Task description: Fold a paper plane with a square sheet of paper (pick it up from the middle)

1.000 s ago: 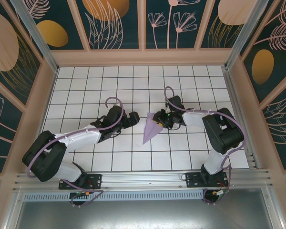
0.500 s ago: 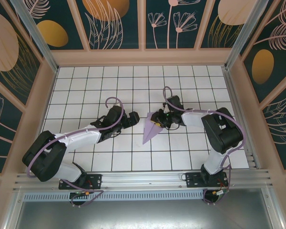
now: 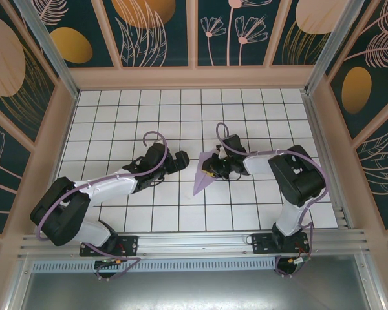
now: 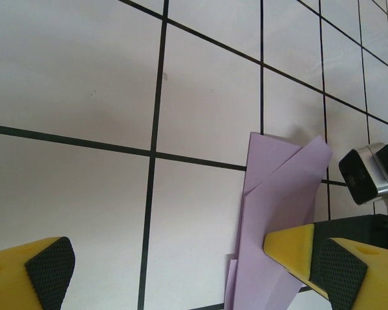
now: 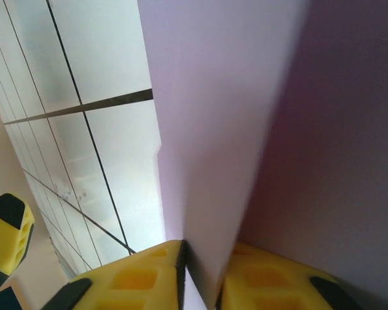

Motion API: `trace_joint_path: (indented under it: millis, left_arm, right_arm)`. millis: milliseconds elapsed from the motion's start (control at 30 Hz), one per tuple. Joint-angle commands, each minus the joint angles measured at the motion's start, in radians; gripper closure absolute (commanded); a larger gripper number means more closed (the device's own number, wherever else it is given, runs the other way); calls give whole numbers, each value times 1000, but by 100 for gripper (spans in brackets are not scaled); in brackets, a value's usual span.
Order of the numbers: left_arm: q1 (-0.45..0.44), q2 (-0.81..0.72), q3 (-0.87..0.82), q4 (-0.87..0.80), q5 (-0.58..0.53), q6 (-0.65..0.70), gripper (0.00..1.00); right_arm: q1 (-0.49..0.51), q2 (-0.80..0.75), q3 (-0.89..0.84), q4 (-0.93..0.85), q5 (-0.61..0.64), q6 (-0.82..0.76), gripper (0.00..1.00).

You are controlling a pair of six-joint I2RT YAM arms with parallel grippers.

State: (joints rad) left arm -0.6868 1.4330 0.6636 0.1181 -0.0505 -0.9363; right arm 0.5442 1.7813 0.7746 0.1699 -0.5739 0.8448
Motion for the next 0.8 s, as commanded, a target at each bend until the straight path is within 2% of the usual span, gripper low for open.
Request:
trace_joint_path:
  millis: [0,100,200,467,567,767]
  left_arm:
    - [5,-16,-13,2,24,-23,1]
    - [6,-34,-35,35,63,-43,1]
    - [7,-57,-48,62,113,-57,1]
    - [13,-144,-73,220,286,-127,1]
    - [15,-160,-87,315,360,-173,2]
    - [14,-131,-57,409,435,-222,1]
  right_arm:
    - [20,-4,-21,52,-14,-18,86]
    - [17,-44,-41,109,-15,-24,96]
    - [8,-99,-60,201,-55,-25,100]
    - [-143,-130,-28,491,-374,90,100]
    - [-149,-127,26,495,-446,104,100]
    - [-137,-142,67,529,-534,183,99]
